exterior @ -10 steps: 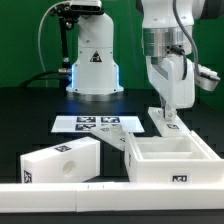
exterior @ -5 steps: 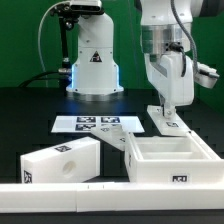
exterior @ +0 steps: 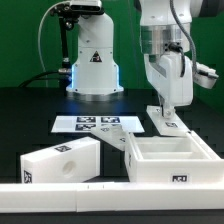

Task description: Assemble cabinet

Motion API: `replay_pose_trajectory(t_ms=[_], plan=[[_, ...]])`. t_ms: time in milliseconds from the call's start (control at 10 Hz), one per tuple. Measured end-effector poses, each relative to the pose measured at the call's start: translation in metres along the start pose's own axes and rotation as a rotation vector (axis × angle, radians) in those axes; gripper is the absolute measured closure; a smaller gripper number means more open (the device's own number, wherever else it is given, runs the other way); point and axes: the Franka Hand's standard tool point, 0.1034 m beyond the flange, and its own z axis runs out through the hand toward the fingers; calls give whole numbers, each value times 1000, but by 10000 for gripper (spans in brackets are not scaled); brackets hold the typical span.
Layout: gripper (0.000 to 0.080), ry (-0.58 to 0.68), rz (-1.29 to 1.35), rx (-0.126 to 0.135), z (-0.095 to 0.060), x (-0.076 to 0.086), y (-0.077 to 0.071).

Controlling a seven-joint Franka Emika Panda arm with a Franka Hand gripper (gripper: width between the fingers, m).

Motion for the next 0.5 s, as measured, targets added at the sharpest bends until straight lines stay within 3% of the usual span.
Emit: replay_pose_trajectory(t_ms=[500], plan=[[732,1,3,6,-2,3,-3]])
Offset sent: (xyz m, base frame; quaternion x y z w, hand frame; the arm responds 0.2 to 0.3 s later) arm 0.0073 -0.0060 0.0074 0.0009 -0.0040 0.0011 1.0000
